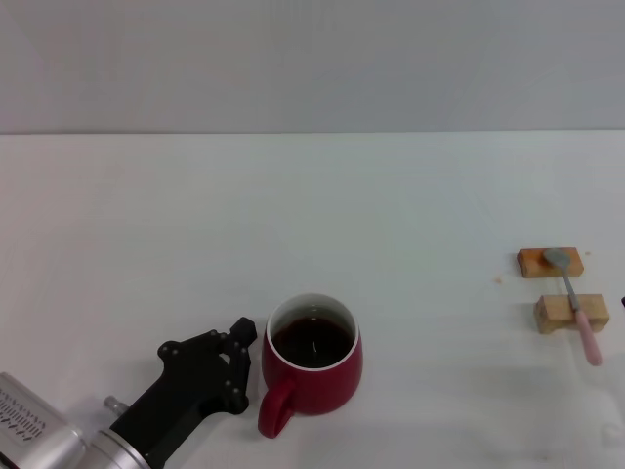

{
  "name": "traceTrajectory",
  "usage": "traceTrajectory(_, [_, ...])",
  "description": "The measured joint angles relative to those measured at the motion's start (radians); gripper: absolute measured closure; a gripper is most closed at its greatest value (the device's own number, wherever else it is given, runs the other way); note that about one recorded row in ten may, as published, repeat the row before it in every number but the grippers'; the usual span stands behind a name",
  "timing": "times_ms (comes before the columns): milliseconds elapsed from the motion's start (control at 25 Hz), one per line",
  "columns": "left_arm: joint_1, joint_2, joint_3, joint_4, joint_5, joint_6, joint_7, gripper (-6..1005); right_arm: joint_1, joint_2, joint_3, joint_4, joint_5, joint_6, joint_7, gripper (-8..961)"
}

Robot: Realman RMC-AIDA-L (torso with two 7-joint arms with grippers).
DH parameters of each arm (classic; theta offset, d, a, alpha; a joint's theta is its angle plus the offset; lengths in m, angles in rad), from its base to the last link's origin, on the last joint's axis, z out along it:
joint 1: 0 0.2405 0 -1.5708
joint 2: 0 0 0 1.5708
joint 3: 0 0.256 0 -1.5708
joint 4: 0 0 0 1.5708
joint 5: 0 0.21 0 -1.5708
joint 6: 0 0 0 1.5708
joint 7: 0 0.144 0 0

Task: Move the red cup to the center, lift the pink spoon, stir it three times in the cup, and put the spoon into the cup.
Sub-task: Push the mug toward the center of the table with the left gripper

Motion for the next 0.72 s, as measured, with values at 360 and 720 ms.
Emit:
traceTrajectory(360, [-0.011,-0.002,0.01,-0.019,0.001,-0.009,0.0,1001,0.004,0.0,0.003,-0.003,0.0,0.0,0.0,317])
traceTrajectory(720, [-0.029,-0.003,0.028,-0.031,0.001,-0.025,0.003,1001,0.005,0.0,0.001,-0.004,0.0,0.001,0.0,317])
